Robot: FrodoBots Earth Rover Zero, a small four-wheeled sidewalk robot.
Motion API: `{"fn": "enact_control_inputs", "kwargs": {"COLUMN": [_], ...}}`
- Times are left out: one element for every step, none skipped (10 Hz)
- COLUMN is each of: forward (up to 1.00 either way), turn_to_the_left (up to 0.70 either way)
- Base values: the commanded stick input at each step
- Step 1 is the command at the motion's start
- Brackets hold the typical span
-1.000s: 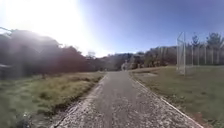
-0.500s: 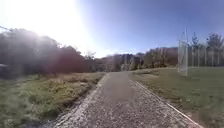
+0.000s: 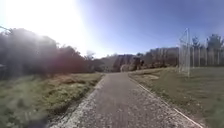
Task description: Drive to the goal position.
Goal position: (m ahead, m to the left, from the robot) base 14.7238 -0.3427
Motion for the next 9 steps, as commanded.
{"fn": "enact_control_inputs", "kwargs": {"forward": [0.5,0.5,0.5,0.5,0.5,0.5,0.5,0.5,0.5], "turn_to_the_left": [0.0,0.0,0.0,0.0,0.0,0.0,0.0,0.0,0.0]}}
